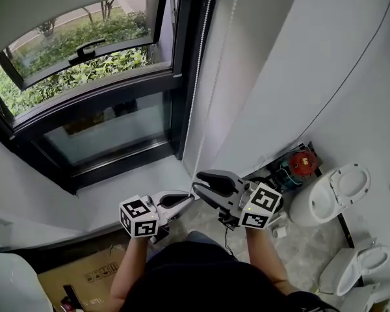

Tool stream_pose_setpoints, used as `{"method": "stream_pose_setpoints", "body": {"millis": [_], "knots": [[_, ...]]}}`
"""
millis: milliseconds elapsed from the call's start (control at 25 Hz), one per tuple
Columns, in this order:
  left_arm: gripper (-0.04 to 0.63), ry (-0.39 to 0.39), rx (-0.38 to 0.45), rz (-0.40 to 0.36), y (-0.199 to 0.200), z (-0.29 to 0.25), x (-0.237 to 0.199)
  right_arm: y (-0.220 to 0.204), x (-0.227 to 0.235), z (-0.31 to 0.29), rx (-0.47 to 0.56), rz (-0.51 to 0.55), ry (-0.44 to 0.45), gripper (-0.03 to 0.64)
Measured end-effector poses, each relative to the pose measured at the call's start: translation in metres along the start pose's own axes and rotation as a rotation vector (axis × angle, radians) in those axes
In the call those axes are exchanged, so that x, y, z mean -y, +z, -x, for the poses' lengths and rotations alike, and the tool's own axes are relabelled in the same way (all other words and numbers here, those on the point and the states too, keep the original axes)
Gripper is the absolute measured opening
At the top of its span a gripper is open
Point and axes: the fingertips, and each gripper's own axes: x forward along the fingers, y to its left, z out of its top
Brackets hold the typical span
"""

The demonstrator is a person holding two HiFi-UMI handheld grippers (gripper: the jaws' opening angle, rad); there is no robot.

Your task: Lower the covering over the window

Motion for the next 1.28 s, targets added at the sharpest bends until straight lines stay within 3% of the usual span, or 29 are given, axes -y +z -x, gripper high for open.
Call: {"method": "stream_pose_setpoints", "body": {"millis": [240,360,520,840,1040,1280], "knots": [[0.022,-0.004,-0.043,-0.017,-0.005,-0.009,0.004,0.026,-0.005,-0.004,0.042,0.037,0.008,0.103],[0.021,0.000,-0.123,-0.019,-0.032,-0.017,0.002,0.037,0.000,-0.006,0.053,0.069,-0.006,0.103],[0.023,-0.016,-0.085,0.072,-0.045,-0.017,-0.001,0.046,0.004,0.002,0.070,0.077,-0.026,0.081],[0.023,-0.028,-0.101,0.067,-0.046,-0.029,-0.001,0.055,0.010,0.006,0.081,0.086,-0.032,0.072],[0.023,-0.028,-0.113,0.056,-0.047,-0.032,0.002,0.056,0.007,0.008,0.076,0.065,-0.013,0.018],[0.023,0.013,-0.206,0.034,-0.074,-0.031,-0.005,0.026,0.013,0.006,-0.057,0.085,-0.016,0.015]]}}
